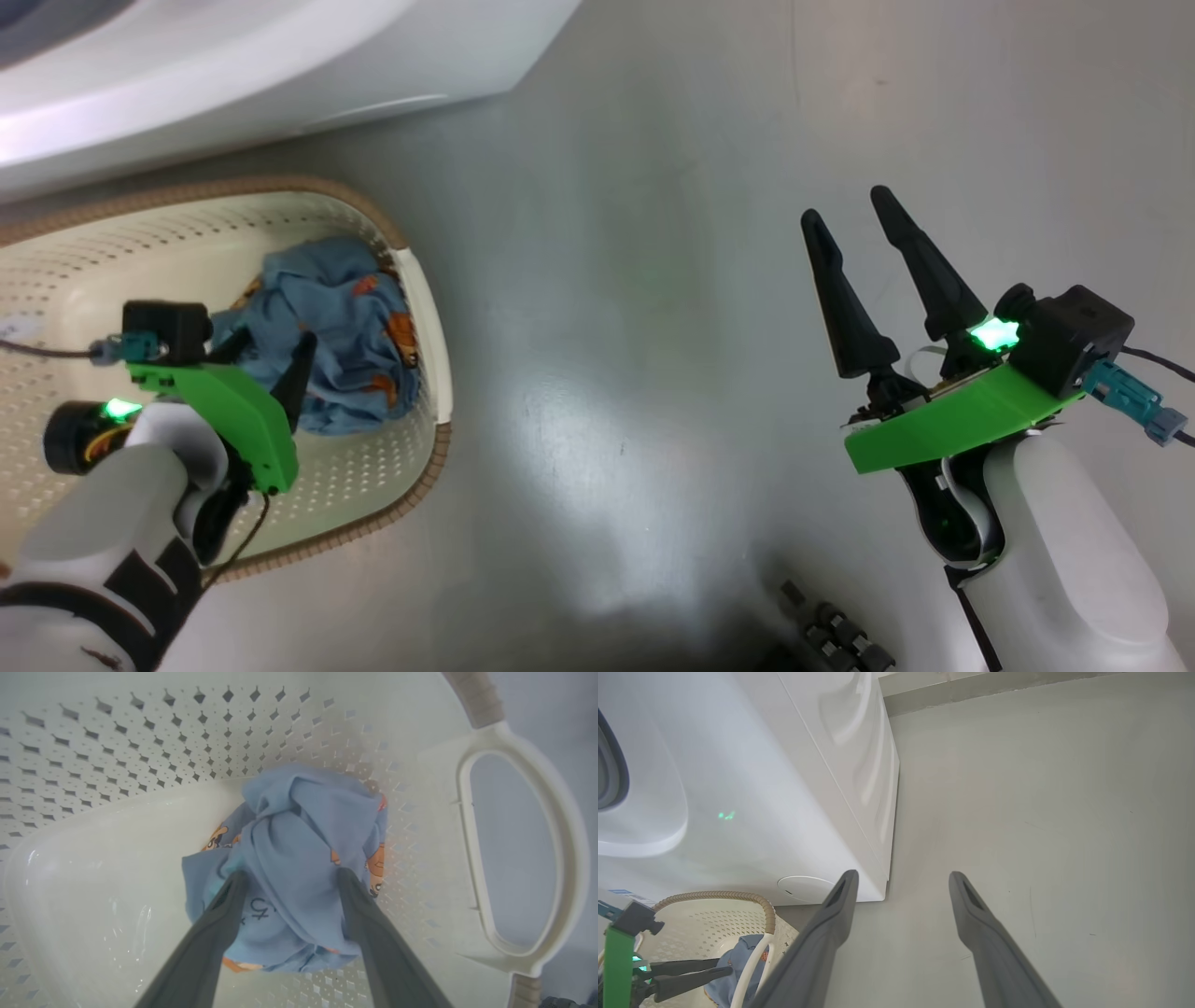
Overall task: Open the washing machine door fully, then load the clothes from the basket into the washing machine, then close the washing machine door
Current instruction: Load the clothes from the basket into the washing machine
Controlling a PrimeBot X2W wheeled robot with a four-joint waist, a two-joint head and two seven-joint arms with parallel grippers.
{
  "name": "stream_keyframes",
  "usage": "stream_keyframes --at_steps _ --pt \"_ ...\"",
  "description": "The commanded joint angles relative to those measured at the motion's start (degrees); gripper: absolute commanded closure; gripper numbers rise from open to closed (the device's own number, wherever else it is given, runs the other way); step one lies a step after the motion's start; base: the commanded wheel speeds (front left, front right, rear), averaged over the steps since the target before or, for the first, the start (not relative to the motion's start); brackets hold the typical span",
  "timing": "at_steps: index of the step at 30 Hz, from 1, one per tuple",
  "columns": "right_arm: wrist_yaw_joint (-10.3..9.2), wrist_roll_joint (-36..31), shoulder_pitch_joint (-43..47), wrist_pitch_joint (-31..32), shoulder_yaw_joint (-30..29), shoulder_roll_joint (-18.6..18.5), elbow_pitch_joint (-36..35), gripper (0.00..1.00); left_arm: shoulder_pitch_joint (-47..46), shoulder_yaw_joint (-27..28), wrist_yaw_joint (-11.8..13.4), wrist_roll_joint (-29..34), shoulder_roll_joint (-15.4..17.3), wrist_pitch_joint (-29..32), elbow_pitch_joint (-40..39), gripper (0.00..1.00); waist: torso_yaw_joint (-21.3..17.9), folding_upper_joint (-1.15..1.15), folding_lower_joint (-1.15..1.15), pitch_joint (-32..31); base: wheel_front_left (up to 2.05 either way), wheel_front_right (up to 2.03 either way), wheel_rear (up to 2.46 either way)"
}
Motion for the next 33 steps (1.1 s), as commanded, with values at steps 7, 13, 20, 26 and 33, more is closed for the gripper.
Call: stream_keyframes --at_steps 7,13,20,26,33 --pt "0.09 -0.58 0.67 -0.68 1.92 0.07 -1.72 0.00 -2.53 -4.58 -0.14 -4.34 2.70 1.47 1.77 0.03 -1.58 0.00 0.00 1.49 0.00 0.00 0.00" --pt "0.09 -0.70 1.08 -0.68 1.60 -0.01 -1.62 0.00 -3.29 -8.14 -0.14 -8.00 2.93 1.19 2.52 1.00 -1.72 0.00 0.00 0.49 0.00 0.00 0.00" --pt "0.09 -0.42 1.79 -0.68 0.91 -0.13 -0.77 0.00 -1.71 -9.19 -0.14 -12.62 2.24 -1.58 2.57 1.00 0.28 0.00 0.00 -3.50 0.00 0.00 0.00" --pt "0.09 0.20 3.14 -0.68 0.77 -0.97 0.91 0.00 0.75 -8.51 -0.14 -14.84 2.54 -4.06 0.57 1.00 3.11 0.00 0.00 -9.29 0.00 0.00 0.00" --pt "0.09 0.82 5.64 -0.68 0.75 -2.77 2.80 0.00 4.79 0.81 -0.14 -10.09 3.76 -4.33 -3.48 1.00 6.56 0.00 0.00 -16.97 0.00 0.00 0.00"
